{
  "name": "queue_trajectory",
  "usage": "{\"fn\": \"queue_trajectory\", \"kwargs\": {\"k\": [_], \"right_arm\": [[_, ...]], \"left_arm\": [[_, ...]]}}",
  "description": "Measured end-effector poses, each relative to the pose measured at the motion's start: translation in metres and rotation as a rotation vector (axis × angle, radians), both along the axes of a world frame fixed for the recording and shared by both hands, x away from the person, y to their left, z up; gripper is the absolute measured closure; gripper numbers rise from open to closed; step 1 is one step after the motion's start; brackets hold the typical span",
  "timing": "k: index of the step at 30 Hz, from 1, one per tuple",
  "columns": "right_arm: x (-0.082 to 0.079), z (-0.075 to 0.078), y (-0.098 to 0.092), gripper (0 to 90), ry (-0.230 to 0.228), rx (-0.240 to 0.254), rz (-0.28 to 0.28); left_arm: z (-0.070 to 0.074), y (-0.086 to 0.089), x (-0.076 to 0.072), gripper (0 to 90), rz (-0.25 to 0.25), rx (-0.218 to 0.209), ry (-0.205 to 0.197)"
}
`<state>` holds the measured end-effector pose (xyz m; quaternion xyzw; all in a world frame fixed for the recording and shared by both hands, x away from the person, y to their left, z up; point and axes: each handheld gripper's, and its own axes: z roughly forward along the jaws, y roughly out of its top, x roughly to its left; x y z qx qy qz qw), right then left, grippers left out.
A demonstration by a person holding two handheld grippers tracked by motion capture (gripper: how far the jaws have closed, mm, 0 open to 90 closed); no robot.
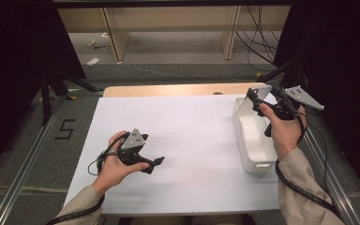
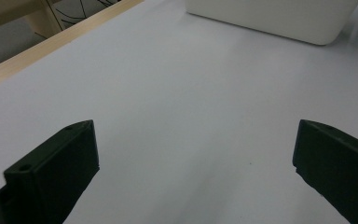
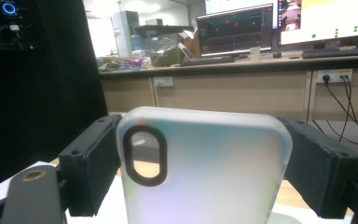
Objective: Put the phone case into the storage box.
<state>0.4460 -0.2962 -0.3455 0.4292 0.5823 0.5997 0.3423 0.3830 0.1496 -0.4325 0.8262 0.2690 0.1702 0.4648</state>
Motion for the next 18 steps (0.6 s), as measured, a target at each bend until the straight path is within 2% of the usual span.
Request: {"fn": "queue_trajectory", "kwargs": {"k": [18], "right_arm": [[0.0017,-0.003,-0.0047,18.3,0.008,-0.017,-0.027]], "left_arm": [[0.0009,0.0008,0.0002,0.0,-0.001,0.002,-0.005]]}}
